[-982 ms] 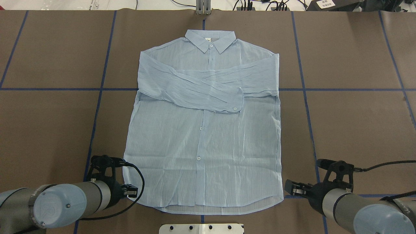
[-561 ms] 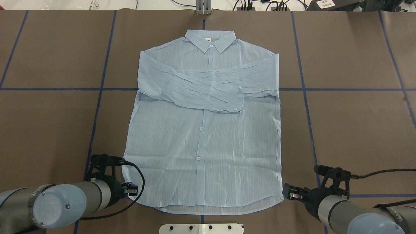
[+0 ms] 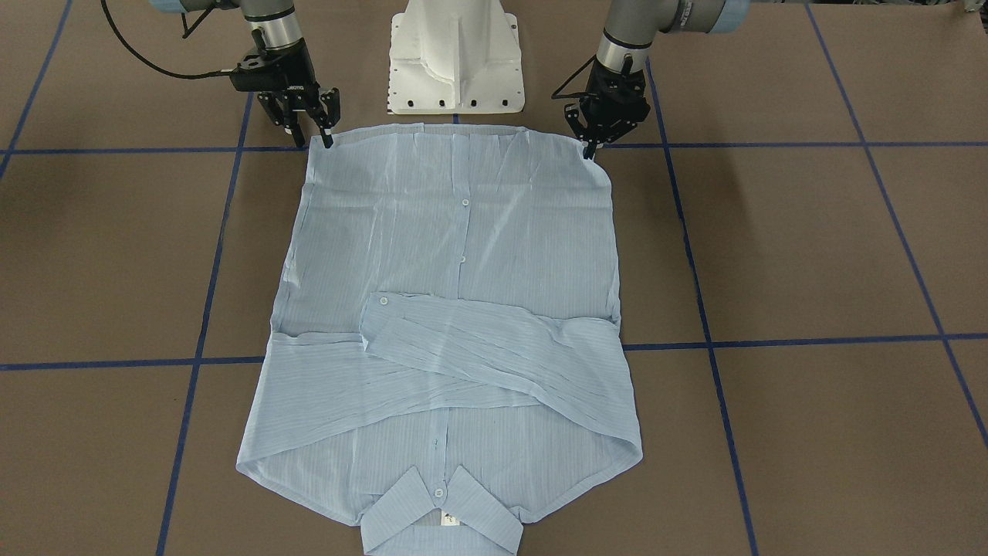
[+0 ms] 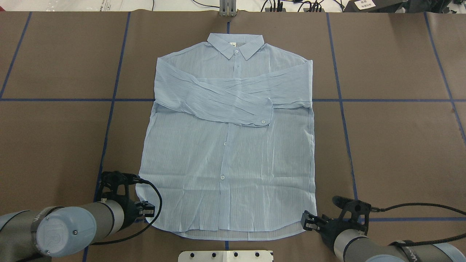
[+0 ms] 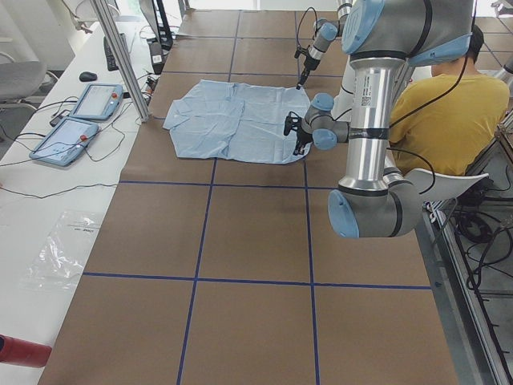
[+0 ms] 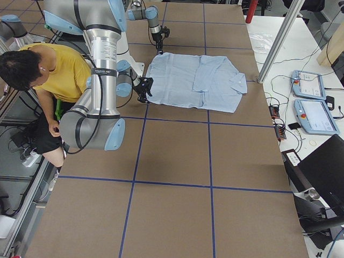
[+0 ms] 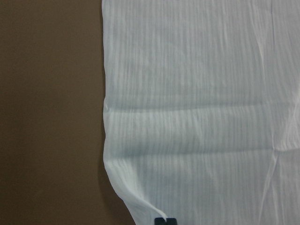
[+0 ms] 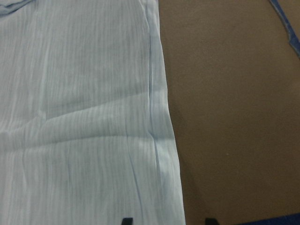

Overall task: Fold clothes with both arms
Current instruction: 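Grasp the shirt hem corners nearest the robot with both grippers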

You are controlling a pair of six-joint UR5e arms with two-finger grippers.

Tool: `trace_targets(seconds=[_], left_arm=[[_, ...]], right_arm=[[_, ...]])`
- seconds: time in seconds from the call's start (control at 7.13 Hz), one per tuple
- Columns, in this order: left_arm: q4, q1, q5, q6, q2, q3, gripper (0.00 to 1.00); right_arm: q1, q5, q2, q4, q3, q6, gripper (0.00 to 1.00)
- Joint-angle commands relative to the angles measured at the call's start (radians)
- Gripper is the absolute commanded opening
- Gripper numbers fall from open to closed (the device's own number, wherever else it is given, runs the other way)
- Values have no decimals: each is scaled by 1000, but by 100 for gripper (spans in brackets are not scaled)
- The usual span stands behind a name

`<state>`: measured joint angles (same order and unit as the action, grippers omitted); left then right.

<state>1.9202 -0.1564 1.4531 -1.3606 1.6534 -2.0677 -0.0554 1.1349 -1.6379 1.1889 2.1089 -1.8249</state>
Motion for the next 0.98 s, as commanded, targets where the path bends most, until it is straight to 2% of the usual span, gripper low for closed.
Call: trace_targets(seconds=[0.0,0.14,0.7,0.84], left_arm=[[-1,0,-2,0,-1,-2,0],[0,0,-2,2,-3,-2,0],[0,0,0,2,-1,-2,0],[0,0,1,2,-1,-2,0]], right_arm=[[-14,-9,1,37,-4,-1,52],[-15,-10,3,37,-3,-1,42],[-24,-12,12,38,-3,-1,36],[-30,-12,12,38,-4,-1,28]])
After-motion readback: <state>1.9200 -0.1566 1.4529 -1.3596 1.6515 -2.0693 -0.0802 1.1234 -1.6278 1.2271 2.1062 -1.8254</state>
